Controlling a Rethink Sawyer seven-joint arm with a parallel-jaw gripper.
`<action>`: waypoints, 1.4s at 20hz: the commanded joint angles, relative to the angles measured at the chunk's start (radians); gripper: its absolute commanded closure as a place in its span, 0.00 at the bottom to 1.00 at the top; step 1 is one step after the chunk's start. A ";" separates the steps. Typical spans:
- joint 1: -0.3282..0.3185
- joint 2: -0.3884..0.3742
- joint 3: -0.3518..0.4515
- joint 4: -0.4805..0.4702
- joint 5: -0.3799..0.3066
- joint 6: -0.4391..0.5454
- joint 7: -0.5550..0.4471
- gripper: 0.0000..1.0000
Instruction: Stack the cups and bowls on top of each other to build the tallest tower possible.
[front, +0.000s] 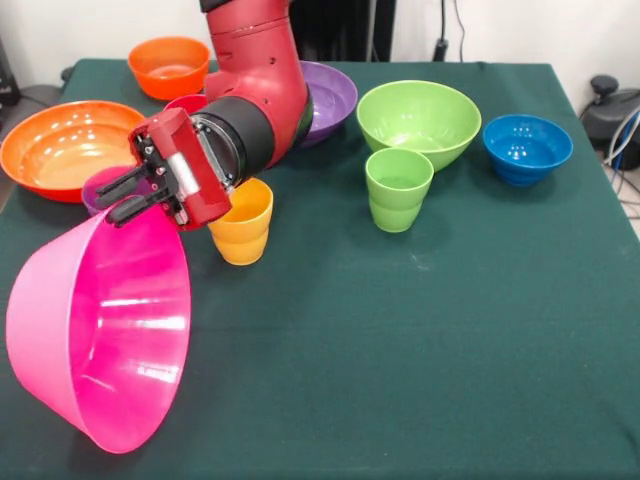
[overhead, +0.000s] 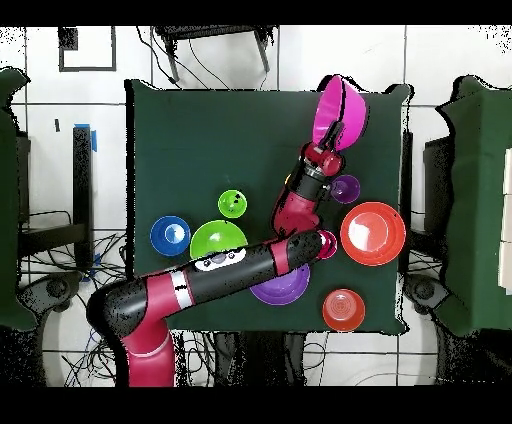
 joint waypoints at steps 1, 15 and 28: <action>0.013 -0.251 0.124 -0.087 -0.588 0.341 0.103 1.00; 0.011 -0.237 0.110 -0.146 -0.554 0.367 0.015 1.00; -0.032 -0.184 0.082 -0.190 -0.461 0.302 -0.025 1.00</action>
